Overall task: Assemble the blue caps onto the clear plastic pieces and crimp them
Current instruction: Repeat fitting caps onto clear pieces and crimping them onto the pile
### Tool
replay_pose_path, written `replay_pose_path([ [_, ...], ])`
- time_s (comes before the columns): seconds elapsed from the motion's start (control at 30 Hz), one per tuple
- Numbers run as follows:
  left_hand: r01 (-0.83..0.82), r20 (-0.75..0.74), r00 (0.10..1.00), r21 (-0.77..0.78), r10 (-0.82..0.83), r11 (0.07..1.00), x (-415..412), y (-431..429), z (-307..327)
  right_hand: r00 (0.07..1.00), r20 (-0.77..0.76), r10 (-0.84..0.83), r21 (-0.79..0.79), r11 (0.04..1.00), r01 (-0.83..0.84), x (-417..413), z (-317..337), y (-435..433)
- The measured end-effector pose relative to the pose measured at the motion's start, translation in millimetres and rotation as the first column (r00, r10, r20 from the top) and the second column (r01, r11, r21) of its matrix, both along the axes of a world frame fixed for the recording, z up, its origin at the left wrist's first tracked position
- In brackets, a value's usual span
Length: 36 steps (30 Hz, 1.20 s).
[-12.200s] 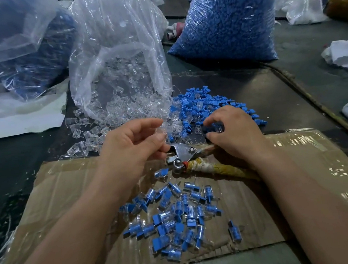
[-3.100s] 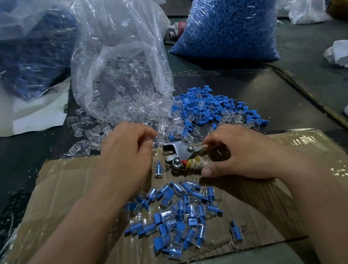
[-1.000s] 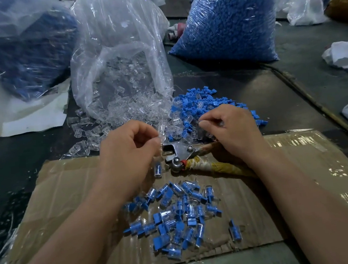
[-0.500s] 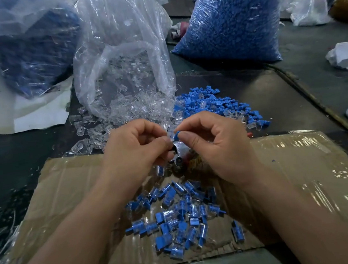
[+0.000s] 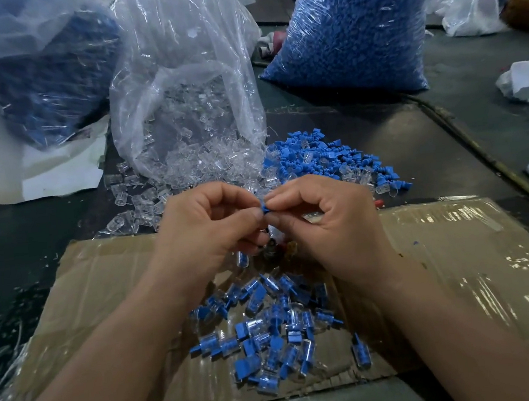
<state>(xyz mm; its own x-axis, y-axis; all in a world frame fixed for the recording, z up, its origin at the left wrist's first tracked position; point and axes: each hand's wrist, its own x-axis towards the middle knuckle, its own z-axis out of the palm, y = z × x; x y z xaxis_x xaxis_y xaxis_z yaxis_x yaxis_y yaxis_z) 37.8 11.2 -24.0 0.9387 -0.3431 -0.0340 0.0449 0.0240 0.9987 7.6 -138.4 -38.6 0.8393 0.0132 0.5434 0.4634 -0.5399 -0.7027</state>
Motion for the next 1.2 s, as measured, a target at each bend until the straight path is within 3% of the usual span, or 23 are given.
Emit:
replay_pose_path([
  [0.1,0.007,0.000,1.000,0.009,-0.007,1.000,0,0,1,0.998,-0.025,0.053,0.052,0.997,-0.052,0,0,-2],
  [0.47,0.115,-0.136,0.984,-0.036,-0.119,0.993,4,4,-2,0.981,-0.014,0.195,-0.095,0.976,-0.196,2,5,-12],
  [0.93,0.162,-0.105,0.979,-0.123,-0.175,0.979,5,5,-4,0.985,-0.091,0.149,-0.042,0.987,-0.154,-1,9,-12],
  [1.2,0.165,-0.104,0.979,-0.113,-0.177,0.980,6,5,-5,0.991,-0.063,0.114,-0.102,0.987,-0.120,-2,8,-11],
])
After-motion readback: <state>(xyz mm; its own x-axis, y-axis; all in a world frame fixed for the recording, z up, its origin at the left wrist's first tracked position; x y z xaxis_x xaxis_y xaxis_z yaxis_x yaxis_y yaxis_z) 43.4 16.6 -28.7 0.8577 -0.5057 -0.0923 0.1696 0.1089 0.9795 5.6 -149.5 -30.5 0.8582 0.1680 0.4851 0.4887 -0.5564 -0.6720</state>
